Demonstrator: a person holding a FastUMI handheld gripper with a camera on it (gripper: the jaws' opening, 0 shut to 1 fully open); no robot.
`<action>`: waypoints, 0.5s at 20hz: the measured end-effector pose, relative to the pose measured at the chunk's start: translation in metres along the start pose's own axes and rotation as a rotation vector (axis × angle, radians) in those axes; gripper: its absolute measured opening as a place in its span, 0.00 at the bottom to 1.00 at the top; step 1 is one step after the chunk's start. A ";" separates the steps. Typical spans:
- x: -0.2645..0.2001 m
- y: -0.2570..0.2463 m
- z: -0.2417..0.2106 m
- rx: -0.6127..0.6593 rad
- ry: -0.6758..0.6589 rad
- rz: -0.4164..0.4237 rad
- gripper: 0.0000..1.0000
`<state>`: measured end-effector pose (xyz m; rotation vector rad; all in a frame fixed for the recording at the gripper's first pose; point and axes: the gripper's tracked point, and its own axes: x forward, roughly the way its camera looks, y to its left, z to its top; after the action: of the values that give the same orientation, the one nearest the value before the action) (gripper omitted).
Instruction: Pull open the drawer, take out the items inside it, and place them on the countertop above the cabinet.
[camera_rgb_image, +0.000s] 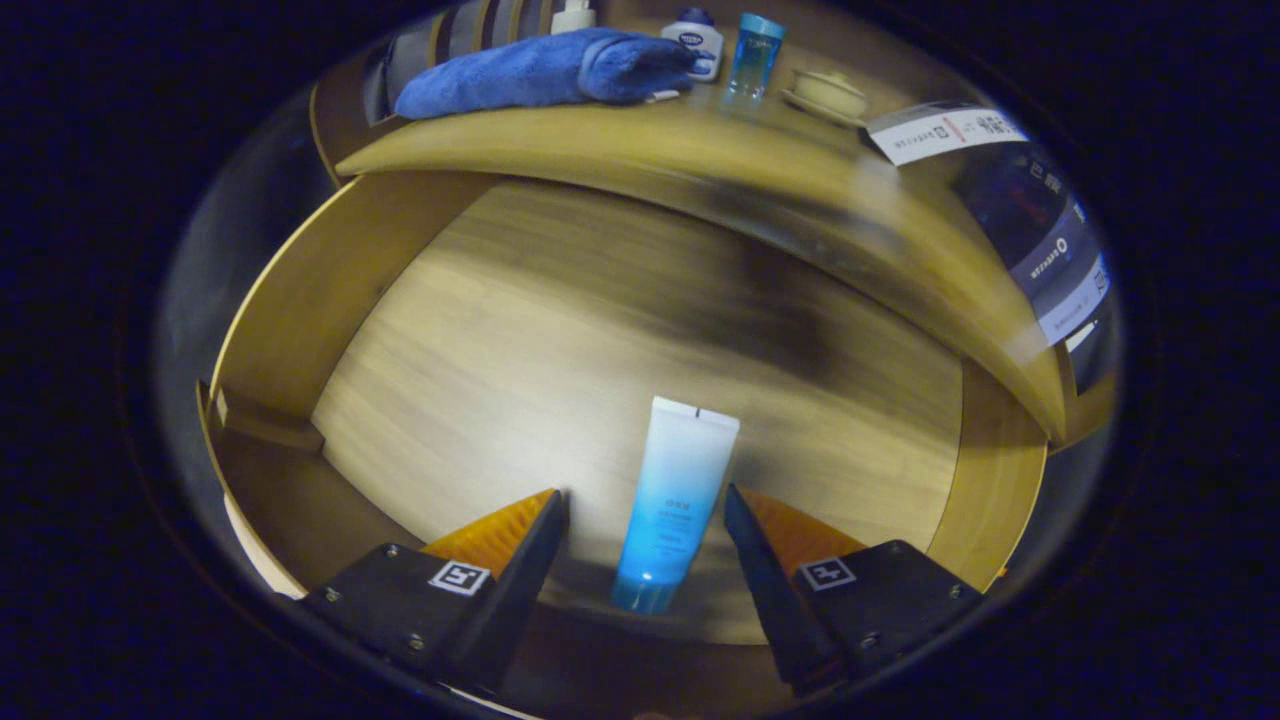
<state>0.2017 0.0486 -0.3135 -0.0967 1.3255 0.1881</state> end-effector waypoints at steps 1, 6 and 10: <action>0.000 0.000 -0.002 0.001 0.013 -0.005 0.97; 0.006 0.003 -0.006 0.026 0.051 0.002 0.91; 0.012 0.008 -0.006 0.024 0.031 0.062 0.78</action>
<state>0.1968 0.0564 -0.3268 -0.0383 1.3623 0.2245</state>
